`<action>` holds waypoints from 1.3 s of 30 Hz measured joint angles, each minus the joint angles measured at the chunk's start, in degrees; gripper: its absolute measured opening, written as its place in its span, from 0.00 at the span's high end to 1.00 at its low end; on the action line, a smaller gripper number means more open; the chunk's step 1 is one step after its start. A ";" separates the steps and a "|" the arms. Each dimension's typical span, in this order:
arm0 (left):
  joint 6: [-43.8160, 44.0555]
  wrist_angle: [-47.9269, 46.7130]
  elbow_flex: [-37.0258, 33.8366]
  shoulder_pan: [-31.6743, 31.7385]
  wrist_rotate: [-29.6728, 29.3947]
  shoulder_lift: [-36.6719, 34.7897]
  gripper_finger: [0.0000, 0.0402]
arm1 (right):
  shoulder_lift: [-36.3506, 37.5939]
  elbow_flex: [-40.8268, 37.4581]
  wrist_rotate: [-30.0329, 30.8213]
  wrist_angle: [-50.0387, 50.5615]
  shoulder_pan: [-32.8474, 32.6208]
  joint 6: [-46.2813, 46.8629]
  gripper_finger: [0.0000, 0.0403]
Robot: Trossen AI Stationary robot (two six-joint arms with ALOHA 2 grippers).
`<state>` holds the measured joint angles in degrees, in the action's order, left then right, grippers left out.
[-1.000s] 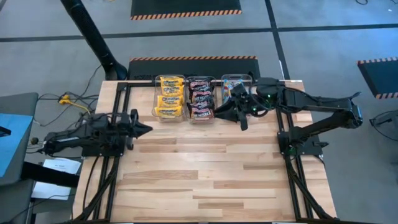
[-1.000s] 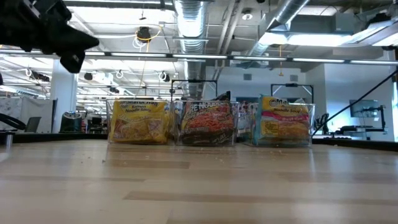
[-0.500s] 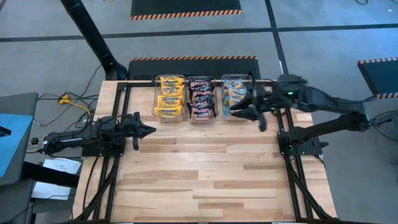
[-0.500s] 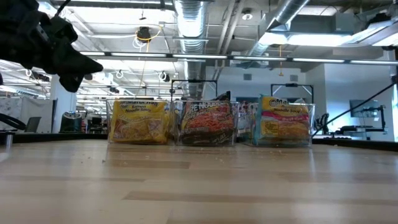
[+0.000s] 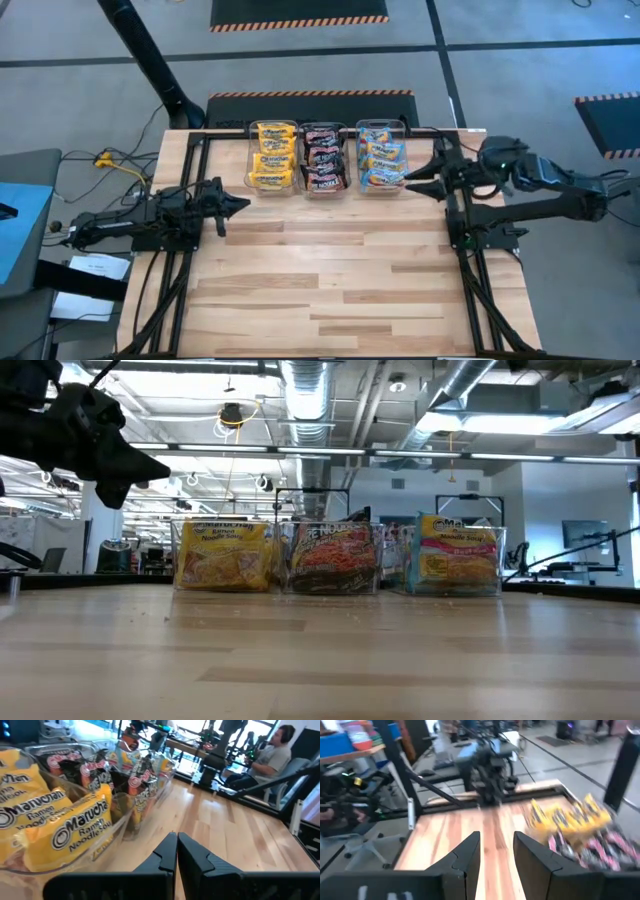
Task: Sort Maruchan noodles
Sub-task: Return to Home Position
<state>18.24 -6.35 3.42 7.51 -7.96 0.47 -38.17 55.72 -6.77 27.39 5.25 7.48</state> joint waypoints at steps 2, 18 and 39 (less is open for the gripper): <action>-1.52 -0.01 0.00 0.01 -0.34 0.00 1.00 | 3.48 -4.94 1.03 -1.13 0.03 1.45 0.65; -11.95 -0.13 0.02 0.02 -0.05 0.00 1.00 | 30.32 -34.37 6.17 -12.06 0.10 9.01 0.65; -14.12 -0.22 0.02 0.02 -0.01 0.00 1.00 | 38.04 -51.24 9.77 -20.11 0.13 13.79 0.65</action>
<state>4.12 -6.57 3.44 7.53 -7.97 0.47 -0.13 4.47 3.01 7.28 5.38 21.27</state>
